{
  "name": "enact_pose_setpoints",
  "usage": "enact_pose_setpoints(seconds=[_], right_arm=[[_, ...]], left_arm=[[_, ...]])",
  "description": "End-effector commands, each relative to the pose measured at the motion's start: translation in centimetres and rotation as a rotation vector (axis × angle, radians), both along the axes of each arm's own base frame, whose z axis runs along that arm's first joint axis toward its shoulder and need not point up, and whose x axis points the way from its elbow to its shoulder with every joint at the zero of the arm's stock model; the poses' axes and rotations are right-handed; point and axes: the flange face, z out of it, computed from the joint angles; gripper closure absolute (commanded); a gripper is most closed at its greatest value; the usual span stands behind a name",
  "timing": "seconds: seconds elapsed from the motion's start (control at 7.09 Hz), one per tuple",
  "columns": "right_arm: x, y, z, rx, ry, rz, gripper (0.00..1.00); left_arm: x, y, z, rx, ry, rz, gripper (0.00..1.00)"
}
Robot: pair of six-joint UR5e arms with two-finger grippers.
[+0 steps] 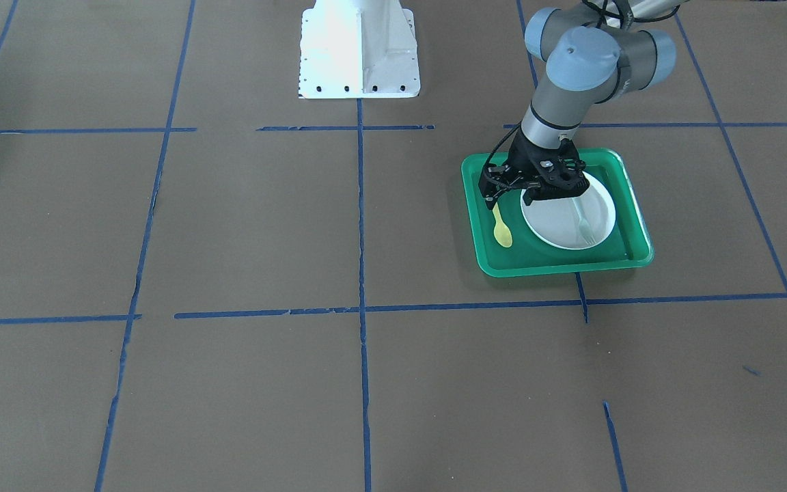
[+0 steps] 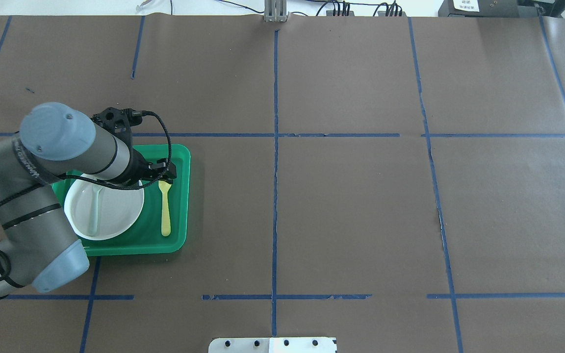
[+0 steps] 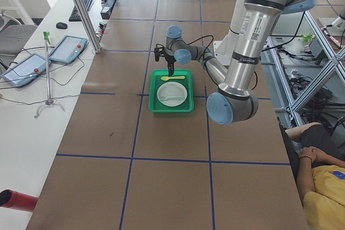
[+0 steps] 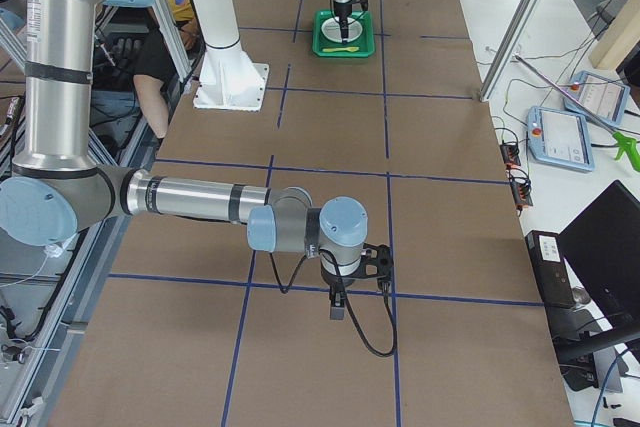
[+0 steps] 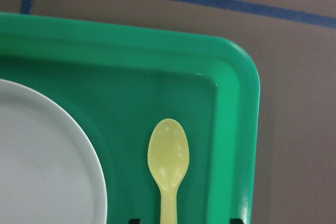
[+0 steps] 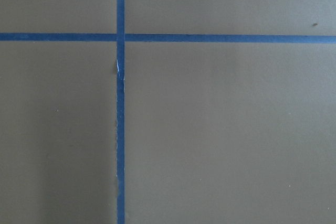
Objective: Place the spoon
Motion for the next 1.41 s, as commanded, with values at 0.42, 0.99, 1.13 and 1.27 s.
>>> enact_pose_setpoints(seconds=[0.42, 0.99, 1.13, 1.27], right_arm=[[0.0, 0.0, 0.0, 0.0, 0.0, -0.001, 0.0], [0.0, 0.0, 0.0, 0.0, 0.0, -0.001, 0.0], [0.0, 0.0, 0.0, -0.001, 0.0, 0.0, 0.0], [0.0, 0.0, 0.0, -0.001, 0.0, 0.0, 0.0]], left_arm=[[-26.6, -5.7, 13.9, 0.254, -0.227, 0.249, 0.0], [-49.2, -0.6, 30.7, 0.122, -0.296, 0.333, 0.0], [-51.2, 0.2, 31.0, 0.07, -0.277, 0.344, 0.0], [-51.4, 0.9, 31.0, 0.059, -0.252, 0.335, 0.0]])
